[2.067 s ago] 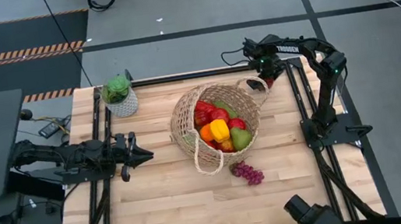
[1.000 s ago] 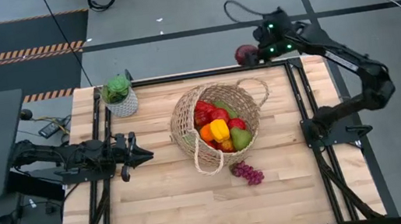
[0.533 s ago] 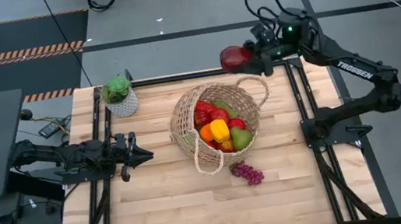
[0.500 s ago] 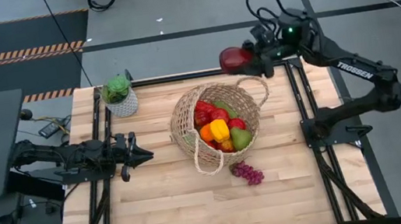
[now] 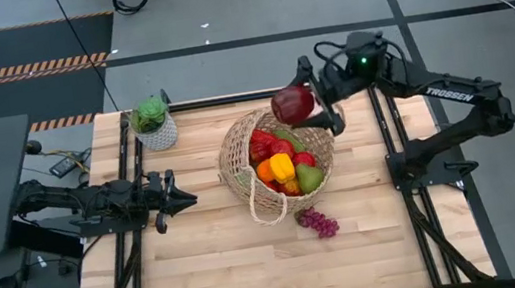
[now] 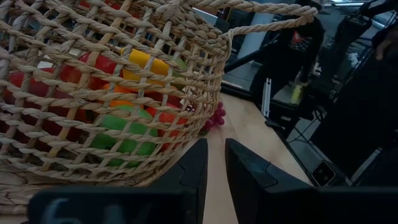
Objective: Build produce basket
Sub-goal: Put the red malay apple into the woven basket
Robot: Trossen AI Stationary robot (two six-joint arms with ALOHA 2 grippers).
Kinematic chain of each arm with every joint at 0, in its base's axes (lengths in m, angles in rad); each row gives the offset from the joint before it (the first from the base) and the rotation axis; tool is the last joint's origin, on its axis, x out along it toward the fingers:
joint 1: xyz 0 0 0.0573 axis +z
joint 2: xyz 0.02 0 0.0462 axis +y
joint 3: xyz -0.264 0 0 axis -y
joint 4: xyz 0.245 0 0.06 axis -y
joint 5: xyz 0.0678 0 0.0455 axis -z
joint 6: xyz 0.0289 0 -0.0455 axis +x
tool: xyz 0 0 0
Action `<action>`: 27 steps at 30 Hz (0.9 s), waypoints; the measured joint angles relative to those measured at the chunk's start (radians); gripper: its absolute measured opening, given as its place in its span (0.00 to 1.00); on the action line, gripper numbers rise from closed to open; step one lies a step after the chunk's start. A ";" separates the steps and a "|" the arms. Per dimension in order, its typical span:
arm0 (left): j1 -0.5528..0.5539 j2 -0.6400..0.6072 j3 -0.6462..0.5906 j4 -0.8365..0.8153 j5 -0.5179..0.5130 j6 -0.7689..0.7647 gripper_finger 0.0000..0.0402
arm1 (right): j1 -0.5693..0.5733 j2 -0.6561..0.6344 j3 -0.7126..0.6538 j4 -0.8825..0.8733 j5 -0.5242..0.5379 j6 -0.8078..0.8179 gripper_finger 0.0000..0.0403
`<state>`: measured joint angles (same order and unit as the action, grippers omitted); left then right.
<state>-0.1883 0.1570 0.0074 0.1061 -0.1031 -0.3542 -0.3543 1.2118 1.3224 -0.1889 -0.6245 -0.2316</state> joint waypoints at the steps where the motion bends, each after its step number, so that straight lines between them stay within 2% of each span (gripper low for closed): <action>1: 0.000 0.000 0.000 0.000 0.000 0.000 0.16 | 0.011 0.000 0.000 -0.001 0.019 -0.039 0.90; 4: 0.000 0.000 0.000 0.000 0.000 0.000 0.15 | 0.042 0.000 0.000 0.000 0.104 -0.201 0.90; 10: 0.000 0.000 0.000 0.000 0.000 0.000 0.15 | 0.100 0.000 0.000 -0.008 0.370 -0.466 0.90; 13: 0.000 0.000 0.000 0.000 0.000 0.000 0.16 | 0.131 0.000 0.000 -0.017 0.463 -0.573 0.90; 17: 0.000 0.000 0.000 0.000 0.000 0.000 0.15 | 0.179 0.000 0.000 -0.063 0.563 -0.669 0.90; 22: 0.000 0.000 0.000 0.000 0.000 0.000 0.14 | 0.263 0.023 0.000 -0.147 0.752 -0.764 0.90; 27: 0.000 0.000 0.000 0.000 0.000 0.000 0.14 | 0.342 0.039 0.000 -0.157 0.896 -0.829 0.90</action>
<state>-0.1883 0.1570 0.0074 0.1059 -0.1028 -0.3538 -0.0121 1.2512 1.3220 -0.3454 0.2719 -1.0603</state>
